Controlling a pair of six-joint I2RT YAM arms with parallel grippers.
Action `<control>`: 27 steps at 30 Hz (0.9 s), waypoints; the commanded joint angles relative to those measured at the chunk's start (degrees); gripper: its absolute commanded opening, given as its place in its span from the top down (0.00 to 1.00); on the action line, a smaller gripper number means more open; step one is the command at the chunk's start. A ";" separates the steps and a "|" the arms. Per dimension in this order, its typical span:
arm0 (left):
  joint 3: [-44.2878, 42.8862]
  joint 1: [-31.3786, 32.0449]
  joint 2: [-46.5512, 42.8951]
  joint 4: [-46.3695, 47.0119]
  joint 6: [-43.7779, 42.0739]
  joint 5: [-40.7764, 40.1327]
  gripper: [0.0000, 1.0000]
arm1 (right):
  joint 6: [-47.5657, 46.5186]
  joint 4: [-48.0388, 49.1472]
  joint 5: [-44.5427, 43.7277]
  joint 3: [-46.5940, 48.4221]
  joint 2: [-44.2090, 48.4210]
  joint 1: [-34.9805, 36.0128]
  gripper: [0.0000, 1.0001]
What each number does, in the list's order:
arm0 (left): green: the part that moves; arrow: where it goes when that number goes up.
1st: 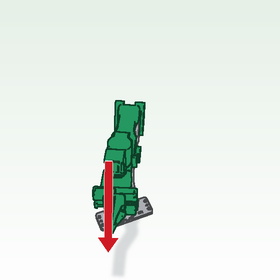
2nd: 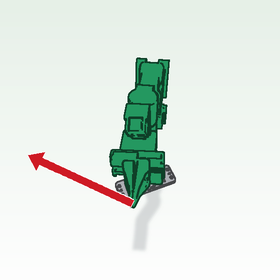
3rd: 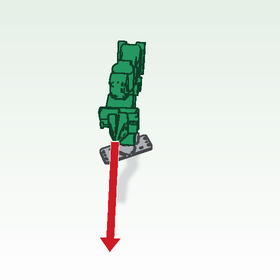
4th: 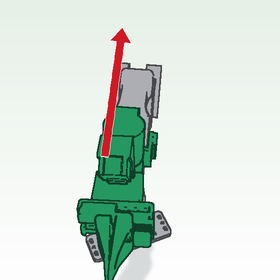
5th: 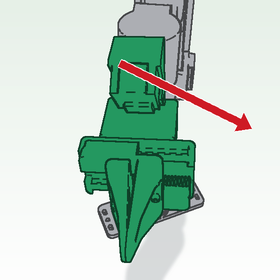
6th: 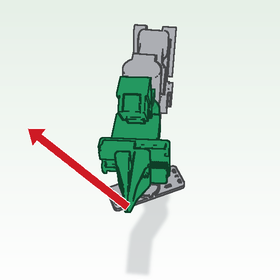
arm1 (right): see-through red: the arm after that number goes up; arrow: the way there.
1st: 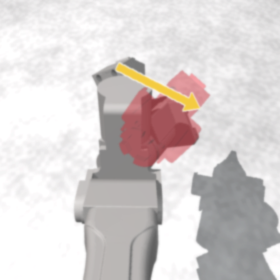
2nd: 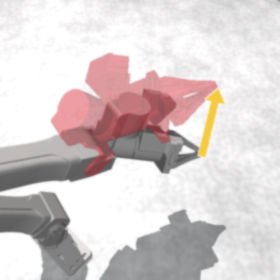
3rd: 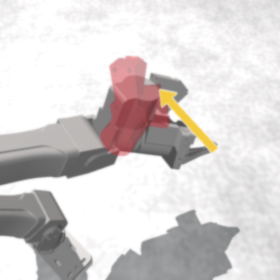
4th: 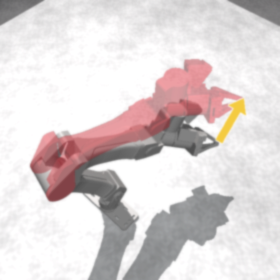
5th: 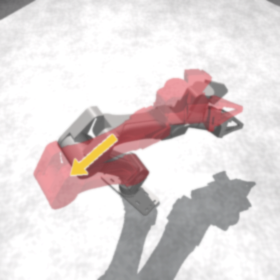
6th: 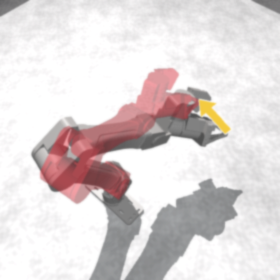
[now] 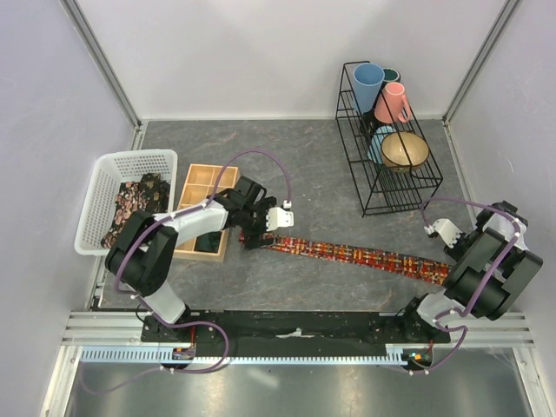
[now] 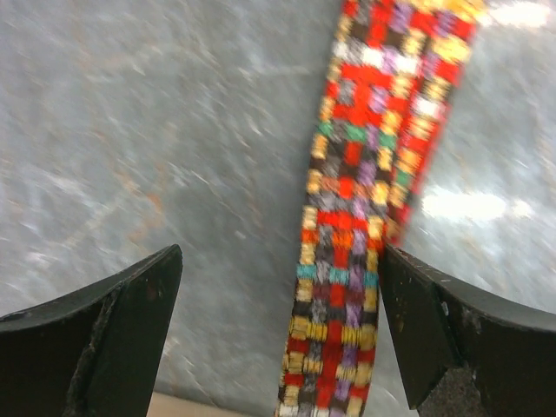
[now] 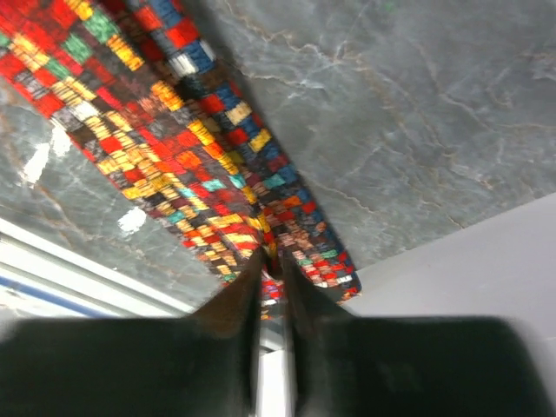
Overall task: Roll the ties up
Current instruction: Flatten out the tie at the center of the board.
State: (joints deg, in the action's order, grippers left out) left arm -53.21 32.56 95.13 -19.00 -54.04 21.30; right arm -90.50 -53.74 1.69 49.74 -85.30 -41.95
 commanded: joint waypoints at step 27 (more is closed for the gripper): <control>-17.19 -6.54 -3.65 -27.31 -13.25 13.09 0.05 | 57.70 -3.92 30.06 21.30 12.00 49.54 0.12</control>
State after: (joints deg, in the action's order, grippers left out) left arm -69.52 27.59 87.07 -34.37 -52.27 36.64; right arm -48.03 -62.02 37.65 75.13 -72.47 -5.93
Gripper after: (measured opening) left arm 0.958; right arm 0.885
